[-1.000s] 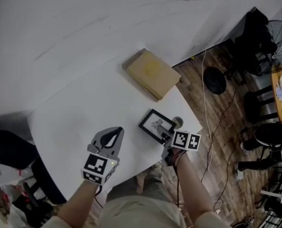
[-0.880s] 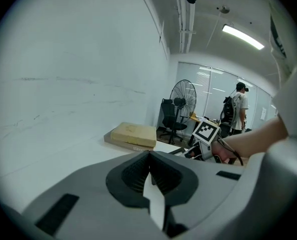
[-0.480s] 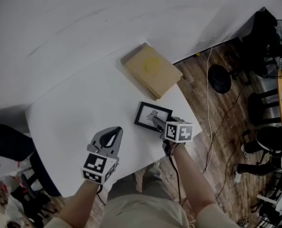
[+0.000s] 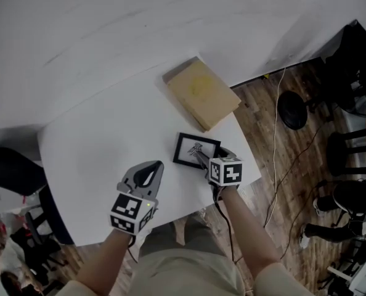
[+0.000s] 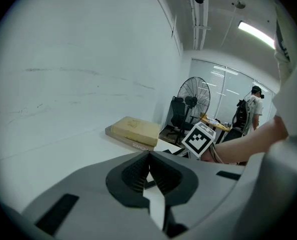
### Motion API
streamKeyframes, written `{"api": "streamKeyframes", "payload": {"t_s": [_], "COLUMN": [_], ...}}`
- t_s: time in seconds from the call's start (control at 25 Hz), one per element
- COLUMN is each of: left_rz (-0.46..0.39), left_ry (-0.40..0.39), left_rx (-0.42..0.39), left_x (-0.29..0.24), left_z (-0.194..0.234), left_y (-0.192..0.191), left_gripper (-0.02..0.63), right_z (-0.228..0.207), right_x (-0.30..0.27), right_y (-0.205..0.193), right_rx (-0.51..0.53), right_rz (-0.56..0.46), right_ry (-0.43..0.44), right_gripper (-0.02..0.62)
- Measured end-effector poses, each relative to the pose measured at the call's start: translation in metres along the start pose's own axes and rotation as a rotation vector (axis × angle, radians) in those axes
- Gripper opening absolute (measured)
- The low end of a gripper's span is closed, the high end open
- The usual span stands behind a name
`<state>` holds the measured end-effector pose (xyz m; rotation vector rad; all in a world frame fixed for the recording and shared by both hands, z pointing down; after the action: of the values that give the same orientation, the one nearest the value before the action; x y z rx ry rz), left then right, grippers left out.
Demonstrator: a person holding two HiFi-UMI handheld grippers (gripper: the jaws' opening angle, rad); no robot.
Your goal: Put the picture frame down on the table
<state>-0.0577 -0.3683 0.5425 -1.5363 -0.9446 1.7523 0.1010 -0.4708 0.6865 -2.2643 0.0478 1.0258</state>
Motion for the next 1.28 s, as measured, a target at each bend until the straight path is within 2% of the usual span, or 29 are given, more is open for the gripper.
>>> {"api": "streamKeyframes", "payload": {"t_s": [0.24, 0.52, 0.6, 0.76, 0.92, 1.12, 1.28], "left_rz": [-0.013, -0.032, -0.046, -0.095, -0.159, -0.264, -0.325], "left_ry": [0.017, 0.046, 0.051, 0.053, 0.05, 0.051, 0.03], "left_rx": [-0.006, -0.014, -0.019, -0.039, -0.098, -0.164, -0.171], "left_x": [0.002, 0.012, 0.019, 0.034, 0.063, 0.102, 0.126], "left_z": [-0.01, -0.013, -0.015, -0.02, -0.023, -0.029, -0.038], "left_y": [0.015, 0.023, 0.028, 0.046, 0.074, 0.109, 0.133], "left_gripper": [0.021, 0.021, 0.021, 0.021, 0.021, 0.021, 0.021], "right_z": [-0.005, 0.001, 0.011, 0.037, 0.072, 0.123, 0.164], "right_x": [-0.005, 0.013, 0.034, 0.084, 0.133, 0.199, 0.248], "right_y": [0.0, 0.008, 0.016, 0.036, 0.061, 0.095, 0.114], "right_rx": [0.135, 0.173, 0.193, 0.244, 0.224, 0.289, 0.369], "right_rz": [0.1, 0.079, 0.036, -0.07, -0.214, -0.384, -0.503], "right_ry": [-0.082, -0.075, -0.064, -0.037, 0.032, 0.094, 0.134], "right_gripper": [0.344, 0.338, 0.319, 0.234, 0.148, 0.082, 0.059]}}
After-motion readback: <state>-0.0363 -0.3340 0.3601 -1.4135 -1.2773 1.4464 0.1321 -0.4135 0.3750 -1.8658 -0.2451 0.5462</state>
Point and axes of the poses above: the fingertips, and each gripper's own axes: x backward along the fingers, z to its left, y out of its top, the point moved 3 cm from there along x, backward along the fingers, and after that the axes turned 14 degrees about y, right-handed, at the moved point
